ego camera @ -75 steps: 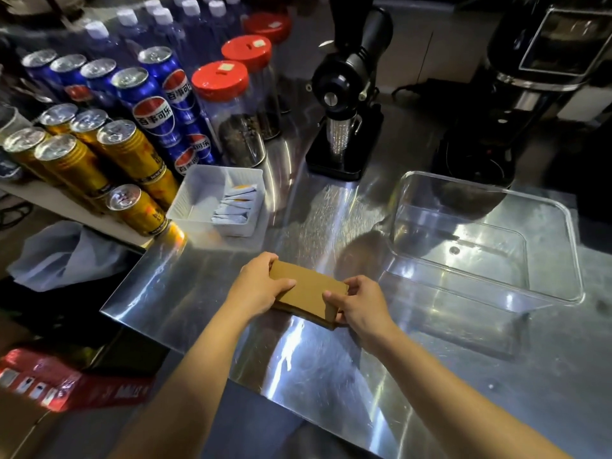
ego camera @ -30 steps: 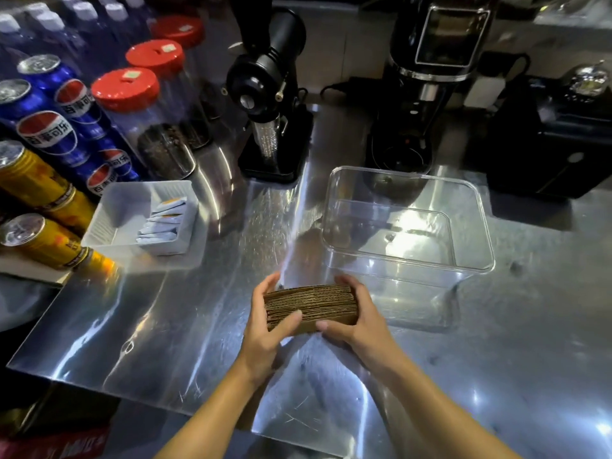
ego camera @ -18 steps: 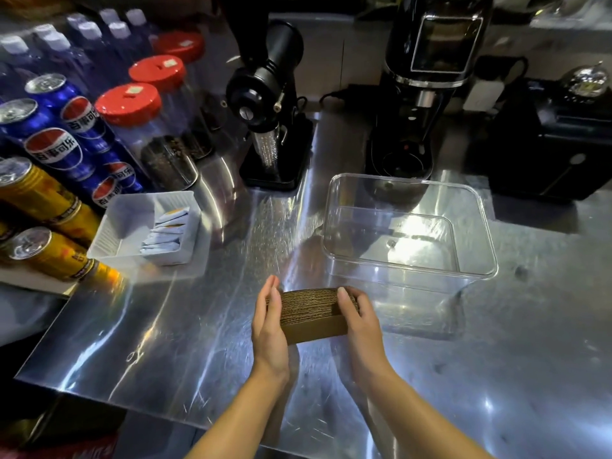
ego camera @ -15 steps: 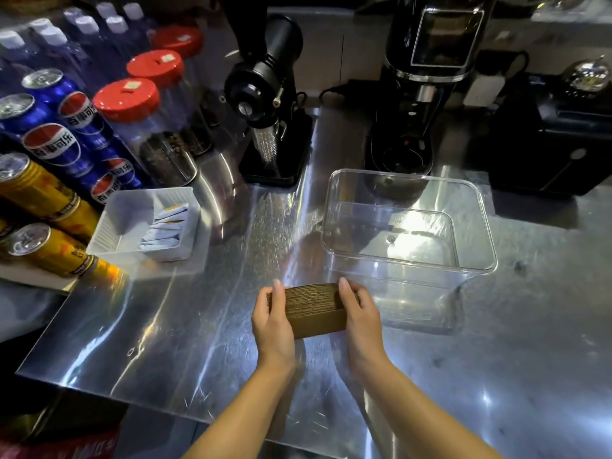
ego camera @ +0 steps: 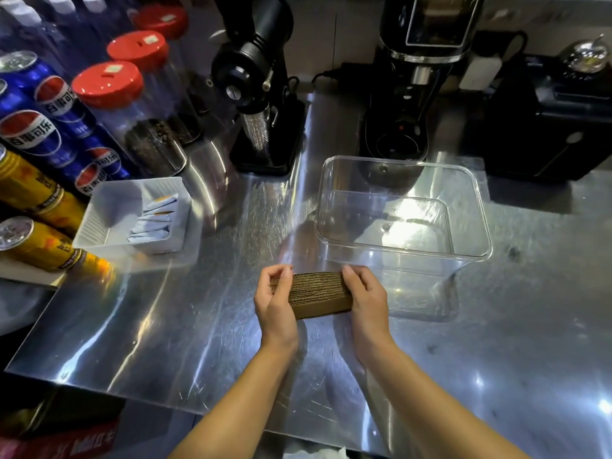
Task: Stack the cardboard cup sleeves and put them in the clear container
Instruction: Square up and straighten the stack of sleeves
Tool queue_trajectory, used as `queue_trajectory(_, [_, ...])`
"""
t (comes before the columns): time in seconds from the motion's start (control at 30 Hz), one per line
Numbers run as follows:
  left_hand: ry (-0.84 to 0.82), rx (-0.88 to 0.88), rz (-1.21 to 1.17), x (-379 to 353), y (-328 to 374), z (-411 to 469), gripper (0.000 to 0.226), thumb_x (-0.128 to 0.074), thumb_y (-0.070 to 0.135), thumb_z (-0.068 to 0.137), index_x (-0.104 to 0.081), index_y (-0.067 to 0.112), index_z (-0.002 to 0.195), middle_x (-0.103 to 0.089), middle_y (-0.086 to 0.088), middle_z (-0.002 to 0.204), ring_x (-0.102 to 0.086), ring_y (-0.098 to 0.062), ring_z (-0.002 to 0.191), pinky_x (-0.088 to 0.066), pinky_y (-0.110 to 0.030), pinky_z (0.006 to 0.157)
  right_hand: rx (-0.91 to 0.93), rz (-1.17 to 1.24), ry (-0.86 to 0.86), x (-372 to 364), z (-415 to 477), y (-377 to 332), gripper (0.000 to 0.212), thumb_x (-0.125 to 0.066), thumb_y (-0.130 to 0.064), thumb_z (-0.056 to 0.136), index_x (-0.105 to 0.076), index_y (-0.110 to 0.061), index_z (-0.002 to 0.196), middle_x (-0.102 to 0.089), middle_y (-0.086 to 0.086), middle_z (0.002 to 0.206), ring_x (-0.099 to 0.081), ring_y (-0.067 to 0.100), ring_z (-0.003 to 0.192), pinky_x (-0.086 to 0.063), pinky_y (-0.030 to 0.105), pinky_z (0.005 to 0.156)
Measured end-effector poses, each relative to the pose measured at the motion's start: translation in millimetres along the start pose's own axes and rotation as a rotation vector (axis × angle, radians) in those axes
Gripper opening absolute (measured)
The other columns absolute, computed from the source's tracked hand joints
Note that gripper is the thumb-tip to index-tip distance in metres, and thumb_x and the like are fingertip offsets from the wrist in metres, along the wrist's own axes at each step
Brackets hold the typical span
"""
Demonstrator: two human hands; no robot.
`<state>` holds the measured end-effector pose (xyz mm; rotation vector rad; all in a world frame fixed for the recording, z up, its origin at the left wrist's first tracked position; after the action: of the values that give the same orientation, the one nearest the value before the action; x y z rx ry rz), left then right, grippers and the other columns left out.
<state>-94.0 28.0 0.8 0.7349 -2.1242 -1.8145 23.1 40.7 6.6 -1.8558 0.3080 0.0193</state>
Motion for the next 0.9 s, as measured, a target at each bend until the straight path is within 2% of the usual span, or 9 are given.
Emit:
queue_trajectory(0.13, [-0.005,0.008,0.026,1.7,-5.5,-1.2,0.009,-0.057,0.035,0.077,-0.062,0.030,0.071,-0.061,0.008,0.070,-0.059,-0.001,0.063,-0.046,-0.016,0.054,-0.051,0.052,0.010,1.7,-1.0,4.1,0.015,-0.052,-0.021,0.089,-0.061,-0.015,0.078,-0.056,-0.001,0.073,-0.052,0.009,0.070,-0.042,0.025,0.067])
queue_trajectory(0.3, [-0.125,0.033,-0.015,8.4,-4.9,-1.4,0.018,-0.055,0.037,0.079,-0.058,0.031,0.096,-0.060,-0.001,0.092,-0.062,-0.005,0.077,-0.051,-0.019,0.065,-0.019,0.000,0.070,-4.2,2.4,5.0,0.015,-0.050,-0.023,0.091,-0.059,-0.019,0.079,-0.058,-0.003,0.075,-0.054,0.004,0.067,-0.045,0.013,0.059])
queue_trajectory(0.4, [-0.353,-0.005,0.061,27.3,-2.9,-8.0,0.047,-0.064,0.038,0.073,-0.045,0.036,0.117,-0.058,-0.004,0.110,-0.062,-0.014,0.098,-0.051,-0.032,0.085,-0.018,0.004,0.056,-4.8,1.8,6.0,0.015,-0.049,-0.023,0.091,-0.058,-0.021,0.079,-0.058,-0.002,0.076,-0.054,0.007,0.069,-0.045,0.016,0.061])
queue_trajectory(0.47, [-0.476,-0.050,0.228,41.6,-1.1,-14.3,0.076,-0.071,0.044,0.063,-0.031,0.043,0.127,-0.052,0.003,0.122,-0.056,-0.009,0.110,-0.047,-0.032,0.094,-0.023,-0.008,0.046,-4.8,1.8,6.3,0.015,-0.048,-0.025,0.092,-0.057,-0.022,0.080,-0.057,-0.002,0.077,-0.054,0.008,0.070,-0.046,0.018,0.062])
queue_trajectory(0.57, [-0.538,-0.038,0.553,54.9,-0.9,-19.7,0.117,-0.081,0.053,0.049,-0.004,0.052,0.136,-0.032,0.004,0.142,-0.039,-0.010,0.128,-0.036,-0.034,0.105,0.006,-0.057,0.062,-6.6,3.0,6.6,0.015,-0.046,-0.026,0.093,-0.055,-0.025,0.080,-0.056,-0.003,0.079,-0.053,0.009,0.073,-0.045,0.013,0.059])
queue_trajectory(0.63, [-0.555,-0.052,0.677,57.3,-1.7,-20.4,0.127,-0.084,0.050,0.048,0.010,0.058,0.133,-0.021,0.008,0.144,-0.027,-0.011,0.132,-0.029,-0.033,0.106,0.015,-0.083,0.082,-8.0,3.3,7.0,0.016,-0.045,-0.027,0.093,-0.054,-0.027,0.080,-0.056,-0.004,0.079,-0.052,0.008,0.074,-0.044,0.013,0.059])
queue_trajectory(0.7, [-0.528,-0.076,0.698,57.1,-2.5,-19.9,0.125,-0.085,0.043,0.053,0.008,0.054,0.135,-0.023,0.007,0.144,-0.025,-0.012,0.133,-0.027,-0.036,0.109,0.022,-0.097,0.094,-8.7,3.5,6.8,0.016,-0.046,-0.027,0.093,-0.053,-0.028,0.079,-0.056,-0.005,0.079,-0.052,0.007,0.073,-0.043,0.010,0.058])
queue_trajectory(0.77, [-0.440,-0.130,0.673,59.2,-2.9,-18.1,0.109,-0.084,0.032,0.058,-0.014,0.037,0.141,-0.036,0.003,0.140,-0.035,-0.011,0.130,-0.032,-0.038,0.109,0.024,-0.096,0.097,-8.2,3.8,7.0,0.016,-0.047,-0.028,0.092,-0.054,-0.027,0.079,-0.056,-0.004,0.078,-0.052,0.008,0.073,-0.044,0.016,0.062])
queue_trajectory(0.9, [-0.360,-0.253,0.546,64.2,-2.1,-17.1,0.065,-0.080,0.009,0.065,-0.046,0.035,0.114,-0.053,0.003,0.118,-0.051,0.001,0.111,-0.042,-0.025,0.100,0.011,-0.113,0.075,-6.6,3.0,9.5,0.015,-0.047,-0.030,0.092,-0.054,-0.028,0.079,-0.055,-0.004,0.079,-0.051,0.010,0.075,-0.042,0.026,0.066])
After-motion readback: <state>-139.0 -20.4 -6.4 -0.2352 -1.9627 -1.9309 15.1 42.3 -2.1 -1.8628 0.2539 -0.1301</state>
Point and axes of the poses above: each hand's wrist, its own z-axis towards the middle knuckle, its own x-axis out of the back of the hand, y = z × x, the point moved 1 cm from there along z, towards the middle knuckle
